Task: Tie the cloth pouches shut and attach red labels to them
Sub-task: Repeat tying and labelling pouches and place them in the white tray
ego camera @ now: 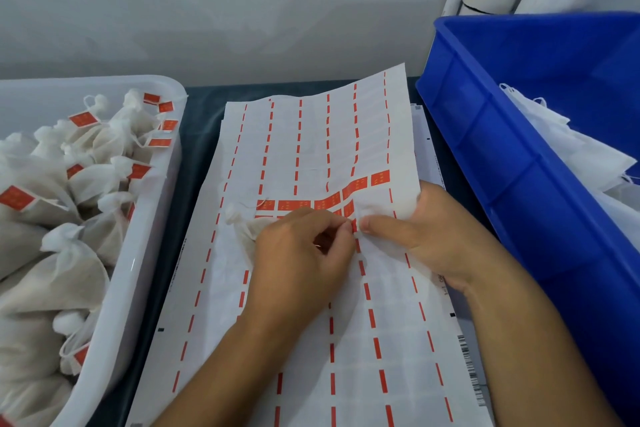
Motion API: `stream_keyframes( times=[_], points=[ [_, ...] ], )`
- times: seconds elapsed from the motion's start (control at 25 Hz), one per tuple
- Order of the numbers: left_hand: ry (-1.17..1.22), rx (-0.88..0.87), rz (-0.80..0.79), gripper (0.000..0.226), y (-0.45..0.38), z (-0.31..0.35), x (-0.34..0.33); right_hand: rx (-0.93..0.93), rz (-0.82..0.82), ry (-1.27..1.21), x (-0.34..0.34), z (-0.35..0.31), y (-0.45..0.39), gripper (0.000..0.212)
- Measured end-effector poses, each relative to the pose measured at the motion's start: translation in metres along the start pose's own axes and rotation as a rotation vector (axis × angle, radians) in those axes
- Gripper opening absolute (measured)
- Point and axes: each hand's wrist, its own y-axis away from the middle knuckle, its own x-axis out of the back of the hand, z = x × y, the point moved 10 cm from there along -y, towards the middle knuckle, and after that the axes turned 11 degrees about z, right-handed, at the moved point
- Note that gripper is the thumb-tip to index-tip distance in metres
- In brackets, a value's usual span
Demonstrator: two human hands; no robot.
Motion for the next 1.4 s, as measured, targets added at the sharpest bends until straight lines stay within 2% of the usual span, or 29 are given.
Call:
stream_keyframes(
  times=[0.12,0.24,0.4,0.68,0.96,1.08,1.24,1.4],
  points=[
    [0.078,0.058,-0.013,0.004,0.0,-0.003,0.001,-0.03,0.012,-0.046,0.001,0.004,0.0,0.028],
    [0.137,0.061,-0.046,0.014,0.002,-0.001,-0.001,-0.074,-0.006,-0.126,-0.001,0.008,-0.001,0.023],
    [0.086,0.008,-0.031,0.022,0.004,0.001,-0.003,-0.104,-0.04,-0.195,-0.007,0.011,-0.002,0.02],
    [0.056,0.041,0.001,0.02,0.006,-0.002,-0.005,-0.157,0.029,-0.143,-0.007,0.023,-0.004,0.026],
    [0.174,0.177,0.012,0.014,0.011,-0.012,-0.007,-0.096,0.063,-0.097,-0.003,0.017,-0.002,0.036],
    [0.202,0.196,0.017,0.005,0.009,-0.013,-0.006,-0.086,0.019,-0.093,-0.007,0.015,-0.002,0.032],
    [0.195,0.178,0.016,0.007,0.009,-0.011,-0.006,-0.086,-0.003,-0.122,-0.009,0.015,-0.002,0.027],
    [0.267,0.243,-0.03,0.012,0.008,-0.015,-0.009,-0.094,0.017,-0.111,-0.006,0.017,-0.004,0.029]
  ],
)
